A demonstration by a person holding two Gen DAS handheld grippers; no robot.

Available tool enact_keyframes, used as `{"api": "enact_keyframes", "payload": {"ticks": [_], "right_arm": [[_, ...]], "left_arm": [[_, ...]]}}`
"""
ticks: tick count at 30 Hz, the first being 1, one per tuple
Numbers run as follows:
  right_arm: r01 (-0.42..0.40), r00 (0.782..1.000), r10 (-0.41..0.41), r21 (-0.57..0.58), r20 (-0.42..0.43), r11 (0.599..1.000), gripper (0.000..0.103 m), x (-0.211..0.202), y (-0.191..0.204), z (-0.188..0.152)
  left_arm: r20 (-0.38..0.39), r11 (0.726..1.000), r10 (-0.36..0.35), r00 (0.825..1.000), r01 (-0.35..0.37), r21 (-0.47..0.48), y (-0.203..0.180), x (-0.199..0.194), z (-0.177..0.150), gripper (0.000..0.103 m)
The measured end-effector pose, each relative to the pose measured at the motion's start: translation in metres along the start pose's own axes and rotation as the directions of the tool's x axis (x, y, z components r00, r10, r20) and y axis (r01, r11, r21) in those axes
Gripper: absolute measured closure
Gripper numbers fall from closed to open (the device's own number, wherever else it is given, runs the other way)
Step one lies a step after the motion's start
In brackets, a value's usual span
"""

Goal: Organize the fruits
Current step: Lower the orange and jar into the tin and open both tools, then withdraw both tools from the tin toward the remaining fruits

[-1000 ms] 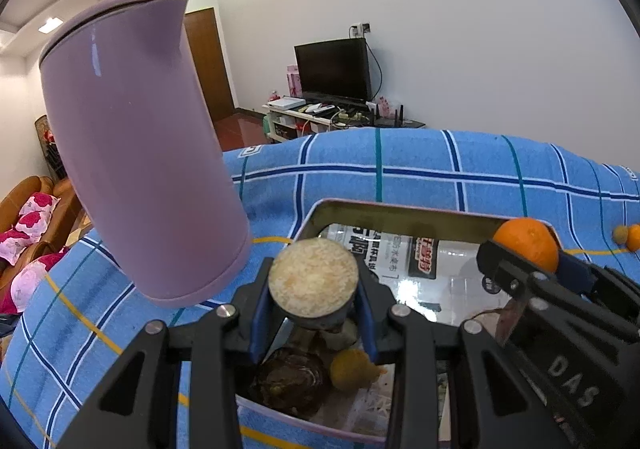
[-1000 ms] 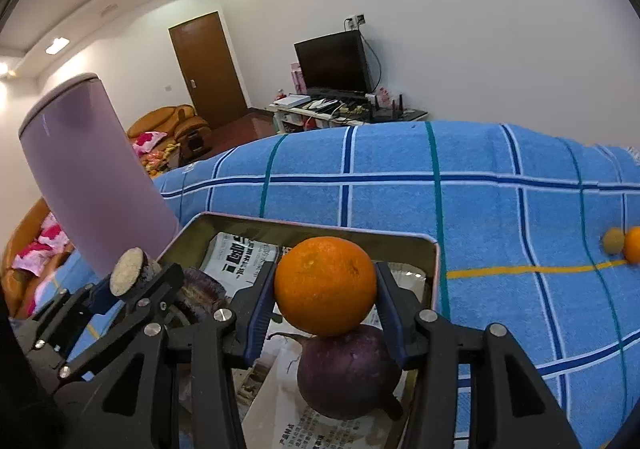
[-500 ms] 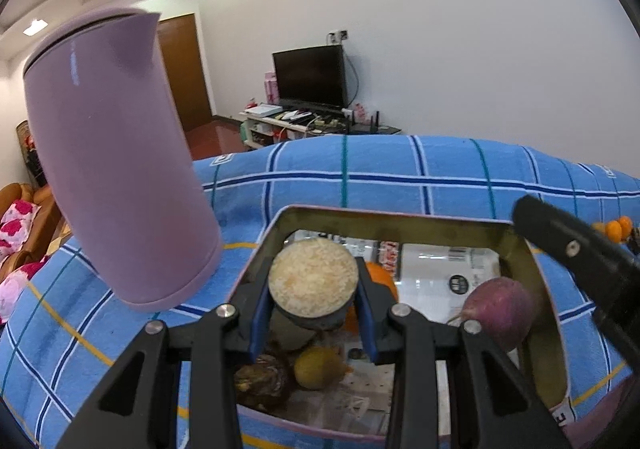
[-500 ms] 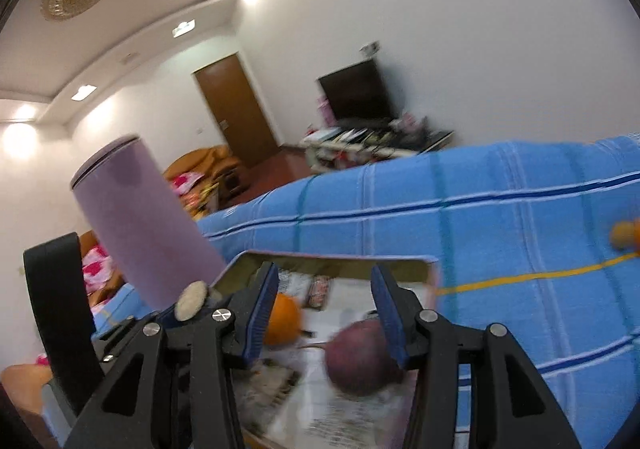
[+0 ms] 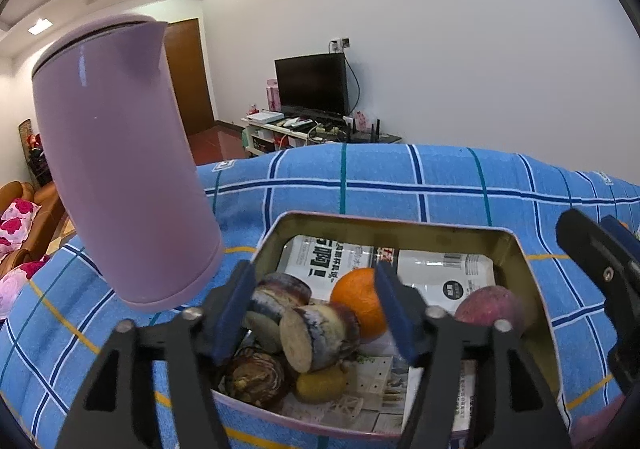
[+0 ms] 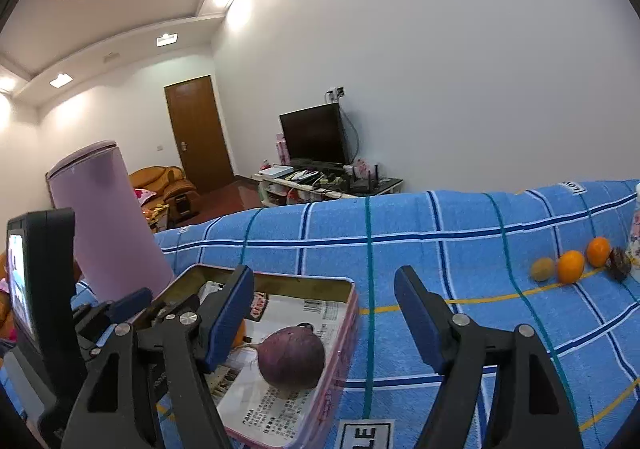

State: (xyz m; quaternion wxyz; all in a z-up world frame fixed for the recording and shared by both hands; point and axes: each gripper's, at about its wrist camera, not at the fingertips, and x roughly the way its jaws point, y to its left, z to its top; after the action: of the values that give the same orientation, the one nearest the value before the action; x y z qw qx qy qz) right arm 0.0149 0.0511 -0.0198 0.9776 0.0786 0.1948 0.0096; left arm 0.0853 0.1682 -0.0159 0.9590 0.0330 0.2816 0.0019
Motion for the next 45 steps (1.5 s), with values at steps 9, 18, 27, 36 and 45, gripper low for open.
{"api": "enact_keyframes", "payload": {"ticks": [9,18,27,36,45], "right_arm": [[0.099,0.994,-0.099,-0.013,0.047,0.995,0.026,-0.005,-0.005,0.002],[0.274,0.943,-0.254,-0.069,0.214,0.959,0.017,-0.028,-0.001,0.001],[0.244,0.955,-0.23,-0.059,0.185,0.968,0.017,-0.032,-0.011,0.001],[0.252,0.96,-0.236,-0.098,0.153,0.963,0.017,-0.037,-0.01,-0.005],[0.254,0.962,-0.243,-0.085,0.125,0.963,0.017,-0.052,-0.019,-0.009]], "left_arm": [[0.127,0.999,0.029,0.991,-0.025,-0.035,0.001,-0.019,0.0,0.0],[0.171,0.996,0.073,0.983,-0.062,-0.068,0.004,-0.027,-0.002,0.0],[0.158,0.996,0.07,0.985,-0.06,-0.068,0.002,-0.029,-0.004,0.0],[0.141,0.998,0.045,0.989,-0.037,-0.06,-0.004,-0.033,-0.007,0.0],[0.159,0.997,0.059,0.986,-0.05,-0.064,-0.009,-0.041,-0.01,0.0]]}}
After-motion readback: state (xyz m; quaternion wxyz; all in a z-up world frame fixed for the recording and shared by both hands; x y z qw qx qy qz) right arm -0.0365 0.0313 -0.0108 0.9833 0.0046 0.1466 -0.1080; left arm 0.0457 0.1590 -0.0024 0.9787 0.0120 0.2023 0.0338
